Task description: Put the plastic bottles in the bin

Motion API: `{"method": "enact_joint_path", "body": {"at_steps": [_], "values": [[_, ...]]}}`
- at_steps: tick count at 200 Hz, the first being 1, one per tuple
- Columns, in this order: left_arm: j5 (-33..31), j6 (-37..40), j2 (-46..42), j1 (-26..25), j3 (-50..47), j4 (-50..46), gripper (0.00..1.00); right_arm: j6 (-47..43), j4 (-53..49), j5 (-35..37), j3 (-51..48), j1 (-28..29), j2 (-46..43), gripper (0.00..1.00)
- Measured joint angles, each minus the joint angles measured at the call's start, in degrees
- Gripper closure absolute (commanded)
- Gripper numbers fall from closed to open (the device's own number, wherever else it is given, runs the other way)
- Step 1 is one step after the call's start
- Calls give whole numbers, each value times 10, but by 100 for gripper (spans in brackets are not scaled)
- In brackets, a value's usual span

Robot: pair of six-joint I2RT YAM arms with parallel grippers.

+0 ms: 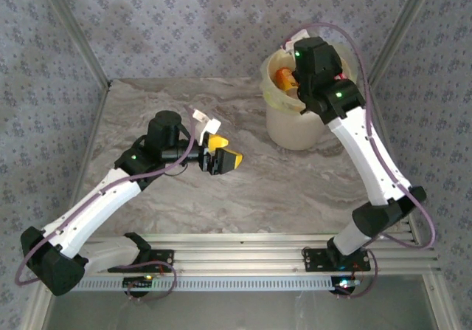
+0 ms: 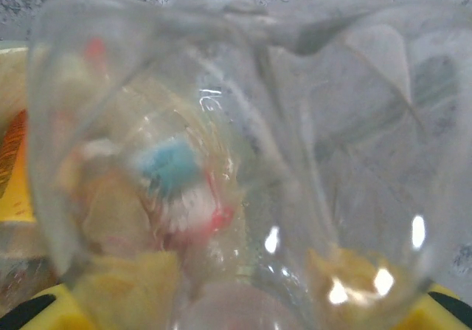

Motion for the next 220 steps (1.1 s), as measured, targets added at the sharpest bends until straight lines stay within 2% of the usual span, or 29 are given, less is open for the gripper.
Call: {"method": "enact_joint_path", "body": {"at_steps": [51, 116, 133, 180, 220], "values": [[-6, 0, 0, 0, -9, -1, 0, -69, 68, -2, 10, -15, 49, 50], [-6, 0, 0, 0, -15, 0, 0, -82, 69, -32, 27, -34, 96, 47], [-6, 0, 0, 0, -16, 0, 0, -78, 61, -44, 40, -41, 104, 43], [-6, 0, 0, 0, -18, 2, 0, -54, 39, -78, 48, -43, 123, 24], [-6, 0, 1, 0, -18, 2, 1, -42, 33, -97, 49, -42, 125, 19]]}}
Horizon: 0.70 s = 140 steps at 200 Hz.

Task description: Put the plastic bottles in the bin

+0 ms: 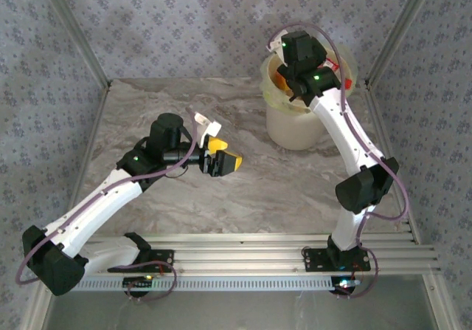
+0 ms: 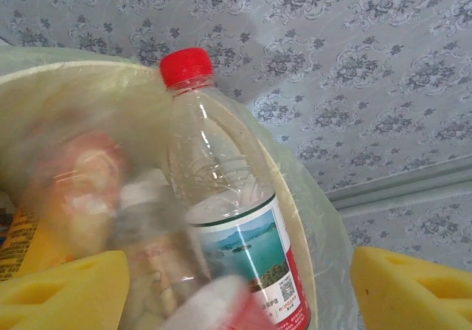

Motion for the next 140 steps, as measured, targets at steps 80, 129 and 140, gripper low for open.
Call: {"method": "enact_joint_path", "body": {"at_steps": [80, 129, 140], "values": [[-24, 12, 0, 0, 0, -5, 0, 71, -52, -72, 5, 0, -11, 11], [-107, 39, -3, 0, 3, -42, 0, 143, -57, -137, -43, 0, -99, 2], [-127, 42, -8, 0, 5, -47, 0, 164, -57, -153, -61, 0, -125, 0]]}}
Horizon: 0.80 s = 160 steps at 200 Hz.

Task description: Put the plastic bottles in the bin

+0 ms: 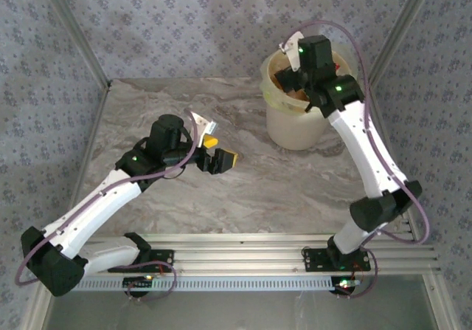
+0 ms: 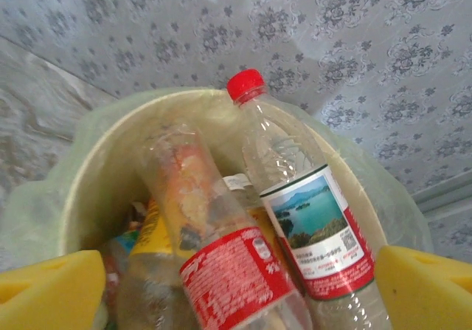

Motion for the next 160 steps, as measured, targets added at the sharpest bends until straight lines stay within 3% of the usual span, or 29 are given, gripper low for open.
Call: {"method": "enact_joint_path", "body": {"at_steps": [98, 160], "values": [[-120, 10, -43, 0, 2, -5, 0, 172, 92, -198, -259, 0, -245, 0], [-226, 44, -104, 0, -14, -3, 0, 221, 132, -227, -361, 0, -347, 0]]}}
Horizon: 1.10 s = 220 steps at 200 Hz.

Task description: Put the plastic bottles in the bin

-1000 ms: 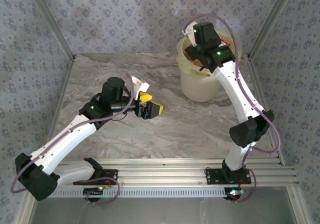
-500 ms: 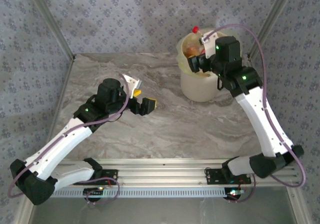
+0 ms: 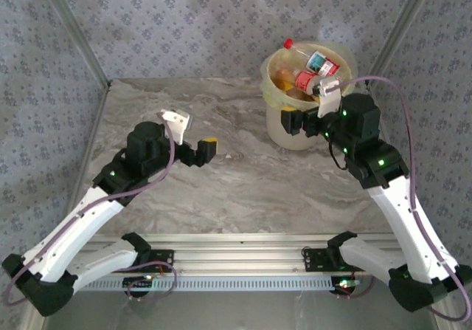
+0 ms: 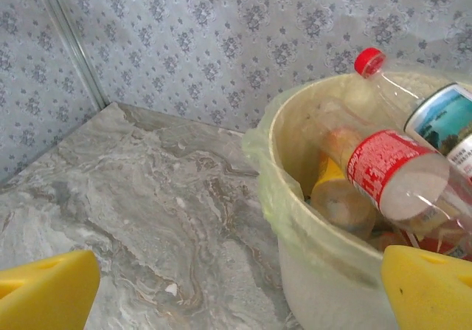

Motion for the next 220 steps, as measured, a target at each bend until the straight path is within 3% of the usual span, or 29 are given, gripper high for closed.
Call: {"method": "enact_joint_path", "body": {"at_steps": [48, 112, 177, 220], "values": [[-116, 20, -46, 6, -50, 1, 0, 6, 20, 56, -120, -1, -90, 0], [-226, 15, -107, 41, -176, 10, 0, 4, 73, 179, -299, -15, -174, 0], [-251, 27, -73, 92, -284, 103, 0, 26, 170, 256, -440, -104, -177, 0], [-234, 25, -22, 206, -342, 217, 0, 24, 308, 253, -526, -171, -147, 0]]}}
